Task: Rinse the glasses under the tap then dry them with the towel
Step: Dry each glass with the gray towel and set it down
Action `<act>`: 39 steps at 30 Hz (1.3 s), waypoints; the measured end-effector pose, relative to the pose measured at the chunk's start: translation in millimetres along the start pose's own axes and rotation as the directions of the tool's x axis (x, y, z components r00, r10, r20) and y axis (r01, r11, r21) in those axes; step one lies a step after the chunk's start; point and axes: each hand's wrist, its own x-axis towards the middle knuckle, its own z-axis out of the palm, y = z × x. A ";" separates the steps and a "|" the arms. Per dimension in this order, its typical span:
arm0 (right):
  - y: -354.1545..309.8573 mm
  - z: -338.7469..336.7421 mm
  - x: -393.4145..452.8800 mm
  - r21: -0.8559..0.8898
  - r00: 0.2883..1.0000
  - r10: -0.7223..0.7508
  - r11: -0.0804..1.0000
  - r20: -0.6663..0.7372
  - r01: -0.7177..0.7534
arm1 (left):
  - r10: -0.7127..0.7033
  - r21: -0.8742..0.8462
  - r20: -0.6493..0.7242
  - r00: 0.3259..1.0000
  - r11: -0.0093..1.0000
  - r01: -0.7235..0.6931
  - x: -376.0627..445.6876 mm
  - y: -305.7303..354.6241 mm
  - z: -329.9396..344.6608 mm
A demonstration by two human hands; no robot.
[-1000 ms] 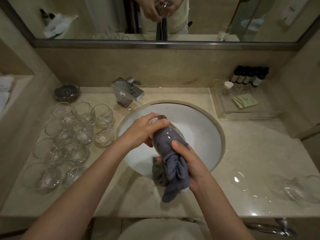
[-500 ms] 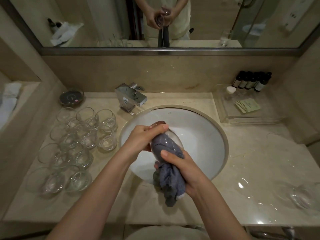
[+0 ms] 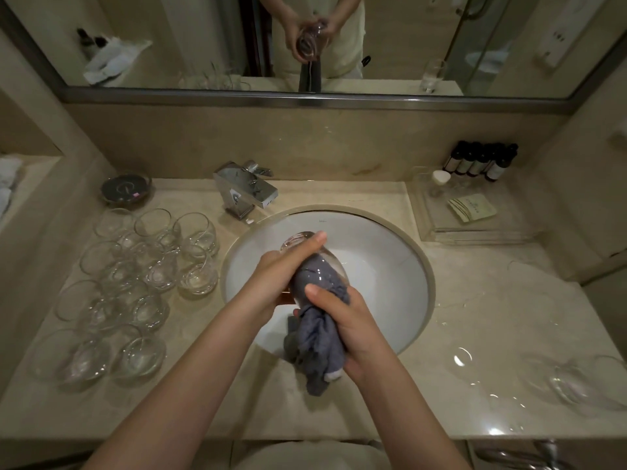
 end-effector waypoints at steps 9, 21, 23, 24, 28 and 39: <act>5.3 -4.3 2.8 0.067 0.990 0.128 0.990 -0.057 -0.124 | 0.147 -0.056 -0.041 0.988 0.987 -0.149 -0.8 -5.0 9.8; 2.1 -17.4 -3.2 0.378 0.982 0.188 0.909 0.005 -0.176 | 0.095 -0.146 0.065 0.993 0.986 -0.085 -6.7 -8.4 9.5; 3.0 -16.6 -2.5 0.265 0.993 0.114 0.959 -0.036 -0.101 | -0.011 -0.106 0.007 1.000 0.994 0.012 -8.7 -5.8 8.4; 3.7 -14.9 -2.4 0.188 0.995 0.080 0.980 -0.064 -0.067 | -0.047 -0.115 -0.005 0.999 0.992 0.046 -8.3 -4.7 8.2; 9.6 -6.1 -0.5 0.053 0.997 0.024 0.998 -0.077 -0.020 | -0.025 -0.175 -0.076 0.997 0.985 0.011 -7.7 -6.5 19.4; 6.7 -14.9 -4.3 0.315 0.988 0.118 0.938 0.097 -0.143 | 0.107 -0.416 0.243 0.964 0.909 0.004 -4.1 -12.7 0.2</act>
